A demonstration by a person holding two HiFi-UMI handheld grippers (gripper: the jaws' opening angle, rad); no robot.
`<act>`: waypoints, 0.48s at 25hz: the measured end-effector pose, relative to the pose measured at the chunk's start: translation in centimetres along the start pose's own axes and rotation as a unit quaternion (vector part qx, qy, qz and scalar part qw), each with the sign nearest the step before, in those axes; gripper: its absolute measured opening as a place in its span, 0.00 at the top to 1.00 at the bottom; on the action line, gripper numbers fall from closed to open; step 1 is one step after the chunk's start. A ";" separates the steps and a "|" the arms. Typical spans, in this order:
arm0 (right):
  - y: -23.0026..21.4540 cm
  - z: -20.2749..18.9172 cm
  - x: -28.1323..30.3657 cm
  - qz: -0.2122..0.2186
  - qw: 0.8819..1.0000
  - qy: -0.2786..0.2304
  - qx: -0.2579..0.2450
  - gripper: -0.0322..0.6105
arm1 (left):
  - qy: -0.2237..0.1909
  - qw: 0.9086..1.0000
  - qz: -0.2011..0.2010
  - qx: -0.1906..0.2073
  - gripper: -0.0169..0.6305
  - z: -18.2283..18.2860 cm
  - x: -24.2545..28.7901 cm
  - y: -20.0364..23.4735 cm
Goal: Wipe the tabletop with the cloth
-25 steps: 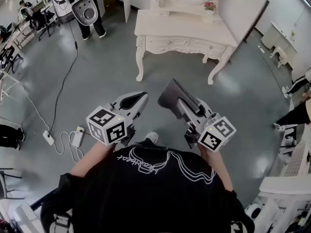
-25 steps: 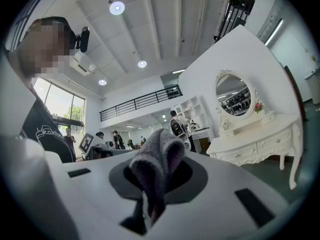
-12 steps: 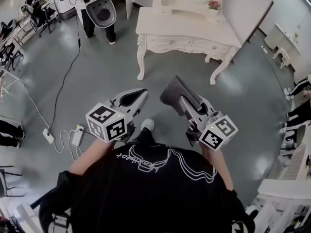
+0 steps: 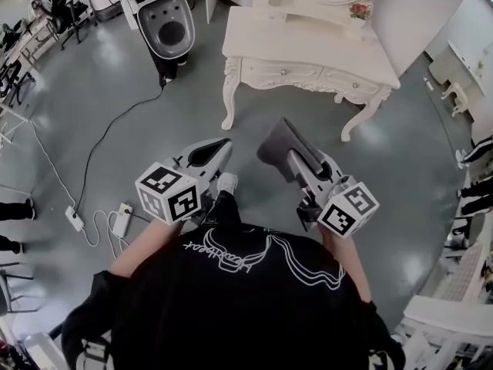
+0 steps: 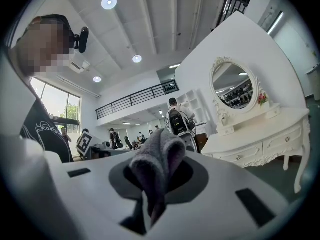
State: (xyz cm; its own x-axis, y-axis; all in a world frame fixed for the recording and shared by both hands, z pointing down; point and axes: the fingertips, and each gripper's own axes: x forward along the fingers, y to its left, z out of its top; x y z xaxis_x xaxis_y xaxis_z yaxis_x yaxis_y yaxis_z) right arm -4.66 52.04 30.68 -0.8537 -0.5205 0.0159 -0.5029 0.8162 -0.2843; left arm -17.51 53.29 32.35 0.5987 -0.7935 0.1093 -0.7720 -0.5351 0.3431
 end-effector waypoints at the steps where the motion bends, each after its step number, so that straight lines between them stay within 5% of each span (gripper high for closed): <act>1: -1.0 0.0 1.4 -0.001 1.000 0.004 0.003 0.87 | 0.002 1.000 0.001 -0.004 0.97 0.3 0.8 1.5; 12: -15.4 2.8 20.3 -0.031 0.998 0.046 0.035 0.87 | 0.027 0.999 0.008 -0.037 0.97 6.4 13.1 21.7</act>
State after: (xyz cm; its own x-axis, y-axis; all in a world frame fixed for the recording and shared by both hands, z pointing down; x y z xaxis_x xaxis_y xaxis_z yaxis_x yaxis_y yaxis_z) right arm -13.87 28.21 32.72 -0.8321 -0.5408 0.1230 -0.5467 0.7626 -0.3457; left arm -27.82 29.40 35.28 0.5986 -0.7839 0.1649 -0.7649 -0.4981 0.4085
